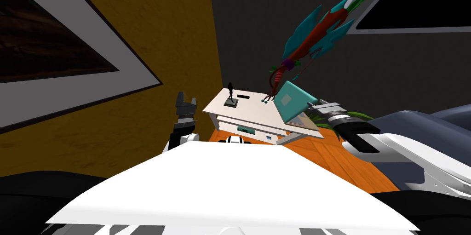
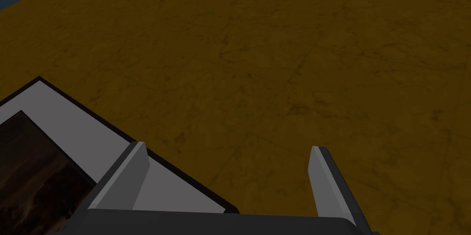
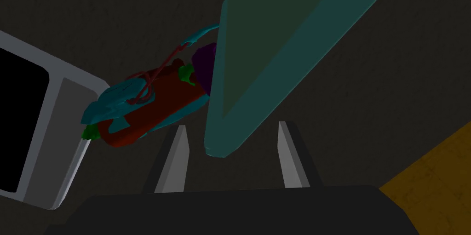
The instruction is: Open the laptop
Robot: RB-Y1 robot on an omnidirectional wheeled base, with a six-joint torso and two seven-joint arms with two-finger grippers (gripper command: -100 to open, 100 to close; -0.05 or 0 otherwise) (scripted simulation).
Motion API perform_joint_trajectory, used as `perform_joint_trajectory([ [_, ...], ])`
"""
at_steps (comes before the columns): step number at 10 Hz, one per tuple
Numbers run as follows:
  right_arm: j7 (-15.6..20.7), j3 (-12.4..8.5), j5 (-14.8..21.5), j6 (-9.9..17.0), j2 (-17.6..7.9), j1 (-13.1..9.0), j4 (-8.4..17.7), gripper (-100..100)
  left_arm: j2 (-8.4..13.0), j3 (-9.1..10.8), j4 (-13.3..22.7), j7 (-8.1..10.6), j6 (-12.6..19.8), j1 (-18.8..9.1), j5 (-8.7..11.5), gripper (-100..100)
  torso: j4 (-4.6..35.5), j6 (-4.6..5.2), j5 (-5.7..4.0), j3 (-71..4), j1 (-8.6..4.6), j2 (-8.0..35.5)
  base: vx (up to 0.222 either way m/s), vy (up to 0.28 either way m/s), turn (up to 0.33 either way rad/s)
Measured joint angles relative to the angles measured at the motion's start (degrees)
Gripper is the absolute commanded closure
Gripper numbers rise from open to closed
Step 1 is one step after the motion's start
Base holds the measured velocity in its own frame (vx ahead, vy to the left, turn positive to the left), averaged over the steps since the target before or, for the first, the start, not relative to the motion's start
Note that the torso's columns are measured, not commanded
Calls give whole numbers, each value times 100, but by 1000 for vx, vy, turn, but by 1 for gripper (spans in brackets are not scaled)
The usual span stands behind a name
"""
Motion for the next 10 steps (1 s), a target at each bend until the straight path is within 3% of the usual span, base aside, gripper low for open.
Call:
perform_joint_trajectory([
  [6, -593, 39, -529, -162, 16, -177, 322, 100, 0, 0, 0, 0, 0, 1, 0, 0, -1, -18, 23, -6, 52, -8, -40, -83, 19],
  [10, -896, 239, -805, -366, 355, -559, 754, 100, 0, 0, 0, 0, 0, 0, 0, 0, -11, -22, 2, -7, 31, -13, -52, -126, 58],
])
